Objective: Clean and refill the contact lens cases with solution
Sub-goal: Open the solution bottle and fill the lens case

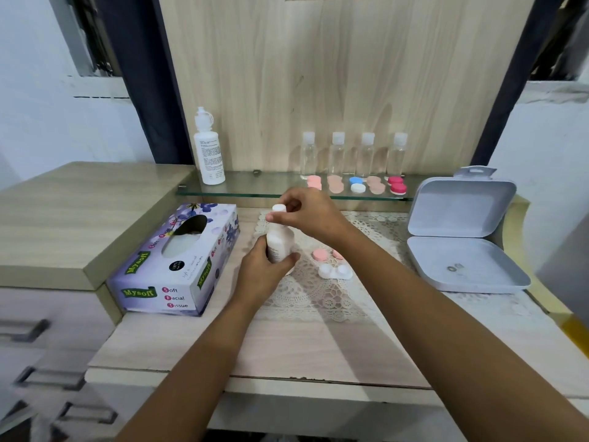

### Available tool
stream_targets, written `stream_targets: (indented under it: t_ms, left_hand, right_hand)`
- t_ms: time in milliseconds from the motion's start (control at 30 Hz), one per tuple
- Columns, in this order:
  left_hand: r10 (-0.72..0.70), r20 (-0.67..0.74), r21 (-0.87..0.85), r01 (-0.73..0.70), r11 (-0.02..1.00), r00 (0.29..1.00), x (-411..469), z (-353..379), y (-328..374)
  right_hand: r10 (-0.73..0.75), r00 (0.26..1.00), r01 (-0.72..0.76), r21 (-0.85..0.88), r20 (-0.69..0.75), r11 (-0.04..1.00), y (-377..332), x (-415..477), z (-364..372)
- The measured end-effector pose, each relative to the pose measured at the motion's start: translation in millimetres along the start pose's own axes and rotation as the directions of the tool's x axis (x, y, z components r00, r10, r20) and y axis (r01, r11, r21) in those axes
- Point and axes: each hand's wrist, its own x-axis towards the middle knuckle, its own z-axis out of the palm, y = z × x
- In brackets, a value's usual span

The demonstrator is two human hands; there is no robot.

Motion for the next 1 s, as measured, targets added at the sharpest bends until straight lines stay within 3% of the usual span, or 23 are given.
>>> stream_targets:
  t_ms: [300, 533, 733, 900, 1000]
  left_hand:
    - [0.012, 0.008, -0.014, -0.012, 1.0, 1.0, -0.1, 0.4, -1.3]
    - [0.008, 0.012, -0.012, -0.008, 1.0, 1.0, -0.1, 0.8, -0.5]
    - [0.011, 0.008, -0.029, -0.011, 1.0, 1.0, 0.9, 1.9, -2.9]
    - [0.009, 0.019, -0.028, -0.008, 1.0, 1.0, -0.1, 0.8, -0.5]
    - [0.008, 0.017, -0.03, -0.008, 1.0, 1.0, -0.9, 0.9, -0.8]
  right_hand:
    - [-0.031, 0.998, 0.025, 0.103, 0.057, 0.994, 0.2, -8.1, -1.8]
    - [-0.041, 0.999, 0.041, -0.029, -0.014, 0.999, -1.5, -8.4, 4.3]
    - [-0.006, 0.993, -0.011, 0.139, 0.121, 0.99, -3.3, -14.3, -6.1]
    - [-0.013, 0.999, 0.015, 0.043, -0.046, 0.999, -3.9, -11.7, 9.4]
    - [-0.005, 1.0, 0.007, 0.093, -0.026, 0.996, -2.6, -11.4, 4.8]
